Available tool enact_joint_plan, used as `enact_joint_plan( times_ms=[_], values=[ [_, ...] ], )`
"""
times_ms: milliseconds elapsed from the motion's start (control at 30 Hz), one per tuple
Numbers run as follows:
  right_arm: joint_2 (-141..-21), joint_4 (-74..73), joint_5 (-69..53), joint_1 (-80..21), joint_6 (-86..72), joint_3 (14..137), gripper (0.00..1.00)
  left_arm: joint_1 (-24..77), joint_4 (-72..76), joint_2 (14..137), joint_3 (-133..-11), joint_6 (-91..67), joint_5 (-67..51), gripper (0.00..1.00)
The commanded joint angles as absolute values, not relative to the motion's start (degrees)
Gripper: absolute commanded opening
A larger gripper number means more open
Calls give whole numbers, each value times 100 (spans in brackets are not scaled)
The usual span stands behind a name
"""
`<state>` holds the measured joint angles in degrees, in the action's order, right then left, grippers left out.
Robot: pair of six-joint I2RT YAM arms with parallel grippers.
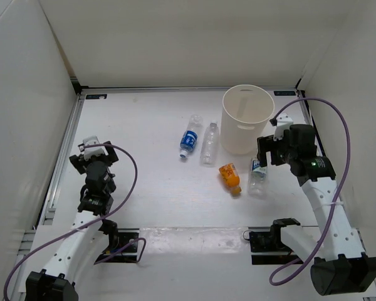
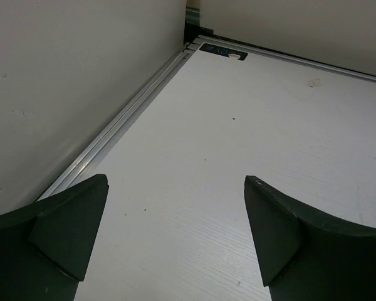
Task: Put the plastic bottles in the bin
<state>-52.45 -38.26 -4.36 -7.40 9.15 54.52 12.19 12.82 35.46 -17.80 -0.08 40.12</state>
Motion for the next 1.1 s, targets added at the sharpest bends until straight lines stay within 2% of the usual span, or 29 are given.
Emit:
enact_joint_plan(
  times_ms=[0,167,300,467,600,667,733,800,967,1067],
  values=[
    [-5045,-3929,-53,-677,826,5379,90,1248,1309,3586,-1749,184,4104,100],
    [-5141,-3955,-140,-379,738,5212,90,1257,1239,3481,-1828,168,4017,100],
    [-5045,-3920,-570,-403,879,5098,90,1248,356,3358,-2029,-342,4332,100],
    [-5045,-3955,-870,-483,1195,5019,90,1257,-840,3489,-2346,-808,4166,100],
    [-5124,-3920,-870,-405,1292,4975,90,1248,-1099,3752,-2732,-862,4062,100],
    [-5168,-3894,-1001,-369,1336,4957,90,1248,-959,3823,-2821,-487,3772,100],
    [-5185,-3928,-1229,-247,1371,4966,90,1257,-818,4060,-3005,-142,2765,100],
    [-5203,-3911,-1501,-202,1433,4992,90,1309,-905,4192,-3180,263,2410,100],
    [-5151,-3832,-1766,113,1424,4904,90,1529,-915,4579,-3384,868,2208,100],
    [-5054,-4262,-2889,211,2257,4931,90,1705,-1001,4737,-3497,1502,2145,100]
  ],
)
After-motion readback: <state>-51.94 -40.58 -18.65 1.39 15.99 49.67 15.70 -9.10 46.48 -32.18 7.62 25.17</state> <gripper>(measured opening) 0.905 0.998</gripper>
